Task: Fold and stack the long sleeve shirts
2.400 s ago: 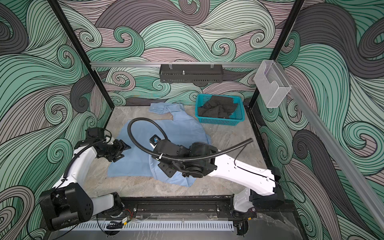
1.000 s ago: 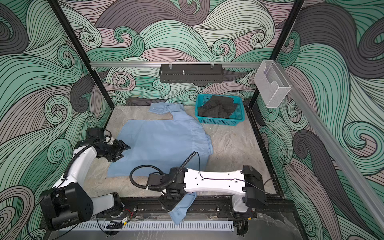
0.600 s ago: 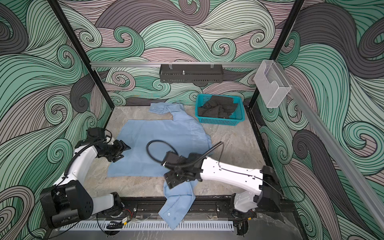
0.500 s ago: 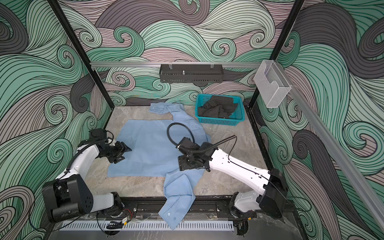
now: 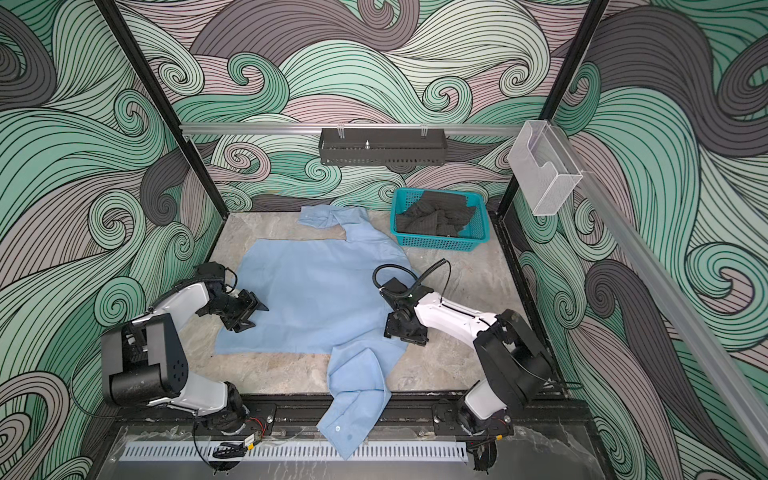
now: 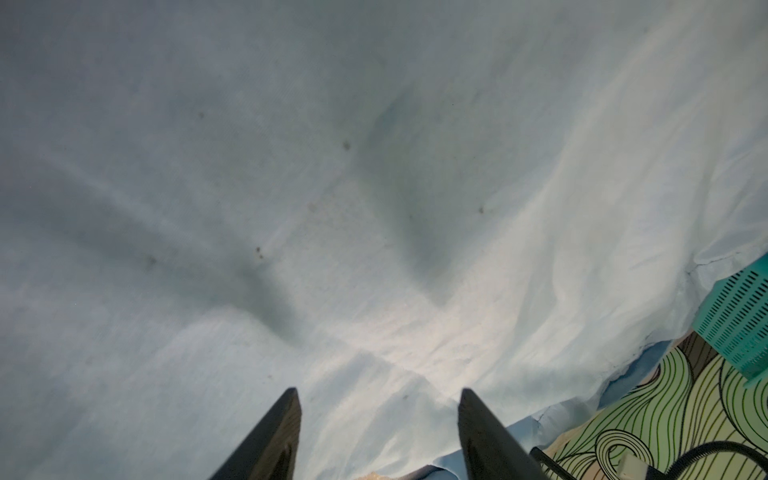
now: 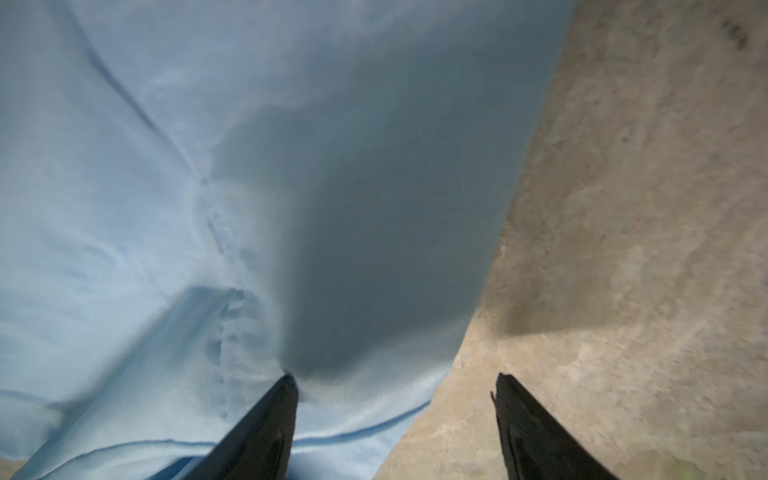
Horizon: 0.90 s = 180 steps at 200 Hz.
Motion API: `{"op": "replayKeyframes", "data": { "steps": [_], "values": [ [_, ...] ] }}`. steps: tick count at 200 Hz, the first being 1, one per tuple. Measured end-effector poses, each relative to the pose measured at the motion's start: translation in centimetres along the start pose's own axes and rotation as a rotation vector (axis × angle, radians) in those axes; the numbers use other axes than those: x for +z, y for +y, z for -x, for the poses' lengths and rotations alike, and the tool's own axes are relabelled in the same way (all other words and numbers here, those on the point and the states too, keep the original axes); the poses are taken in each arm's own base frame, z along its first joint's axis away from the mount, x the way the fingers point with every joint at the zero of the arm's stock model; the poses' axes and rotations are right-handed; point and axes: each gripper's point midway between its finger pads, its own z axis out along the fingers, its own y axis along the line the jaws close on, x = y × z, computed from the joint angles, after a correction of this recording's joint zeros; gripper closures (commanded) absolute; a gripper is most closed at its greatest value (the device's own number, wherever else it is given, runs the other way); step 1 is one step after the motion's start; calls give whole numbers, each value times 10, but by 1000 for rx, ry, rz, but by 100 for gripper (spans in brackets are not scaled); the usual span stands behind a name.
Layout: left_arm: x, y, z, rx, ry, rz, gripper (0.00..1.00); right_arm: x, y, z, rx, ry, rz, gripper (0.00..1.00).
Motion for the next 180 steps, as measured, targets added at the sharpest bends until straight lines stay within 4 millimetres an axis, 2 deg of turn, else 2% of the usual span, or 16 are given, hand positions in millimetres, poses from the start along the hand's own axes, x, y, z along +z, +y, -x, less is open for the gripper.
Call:
{"op": "replayKeyframes", "data": {
  "steps": [18,55,76,118,131,142,149,162,180],
  "values": [
    [2,2,1,-3,-1,12,37,9,0,-3,24,28,39,48],
    [9,10,5,-22,18,57,38,12,7,2,63,31,111,100],
    [15,14,11,-36,39,96,40,9,-2,0,83,40,95,100],
    [15,30,15,-34,46,207,42,-18,-35,-8,82,26,17,100],
    [11,32,17,-22,39,231,42,-22,-47,-12,80,34,-22,79],
    [10,31,17,-8,37,238,42,-23,-55,-16,66,50,-53,53],
    [10,29,16,3,38,238,41,-24,-59,-18,63,59,-69,44],
    [10,25,14,19,42,237,40,-26,-65,-22,41,70,-89,34],
    [4,16,12,48,25,221,38,-41,-66,-19,13,47,-87,32]
  ]
}}
